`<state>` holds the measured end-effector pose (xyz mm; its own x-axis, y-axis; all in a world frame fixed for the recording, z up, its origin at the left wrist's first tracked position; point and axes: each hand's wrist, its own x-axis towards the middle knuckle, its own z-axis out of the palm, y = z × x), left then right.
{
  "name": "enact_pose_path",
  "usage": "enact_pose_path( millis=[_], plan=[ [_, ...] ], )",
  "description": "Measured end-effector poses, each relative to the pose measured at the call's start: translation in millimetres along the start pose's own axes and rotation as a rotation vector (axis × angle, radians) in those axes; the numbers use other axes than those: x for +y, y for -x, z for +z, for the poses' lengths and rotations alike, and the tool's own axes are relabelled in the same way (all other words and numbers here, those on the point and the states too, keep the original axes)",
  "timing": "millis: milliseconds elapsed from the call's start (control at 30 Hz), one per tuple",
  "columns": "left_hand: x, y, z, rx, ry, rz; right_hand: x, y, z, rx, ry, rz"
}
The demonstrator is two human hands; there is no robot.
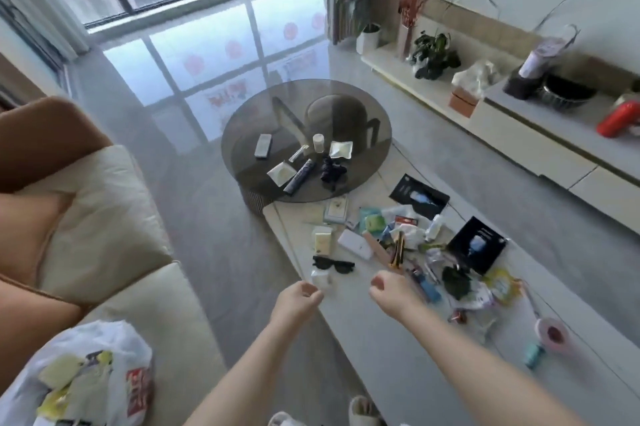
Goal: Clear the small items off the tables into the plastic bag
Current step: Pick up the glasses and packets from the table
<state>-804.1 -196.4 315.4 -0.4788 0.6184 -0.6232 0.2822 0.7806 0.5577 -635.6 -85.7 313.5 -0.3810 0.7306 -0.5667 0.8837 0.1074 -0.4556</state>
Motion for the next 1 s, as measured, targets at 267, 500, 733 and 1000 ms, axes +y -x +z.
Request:
enact_pose_path(
  millis=[267, 500, 733, 1000],
  plan=[
    [2.2, -64.6, 28.6, -0.044, 0.007, -0.067, 29.9, -67.6, 3.0, -0.018, -0.052, 0.102],
    [-23.7, -163.9, 51.8, -0.046, 0.076, -0.197, 32.7, -155.8, 50.8, -0.051, -0.078, 0.147],
    [-76.9, -277.1, 95.6, -0.059, 0.077, -0.319, 41.5, -260.6, 126.1, -0.083, 0.007, 0.056],
    [-117.9, -340.3, 137.2, -0.017, -0.028, -0.353, 49.1, -338.7, 189.7, 0.003, 0.133, 0.04]
  ],
)
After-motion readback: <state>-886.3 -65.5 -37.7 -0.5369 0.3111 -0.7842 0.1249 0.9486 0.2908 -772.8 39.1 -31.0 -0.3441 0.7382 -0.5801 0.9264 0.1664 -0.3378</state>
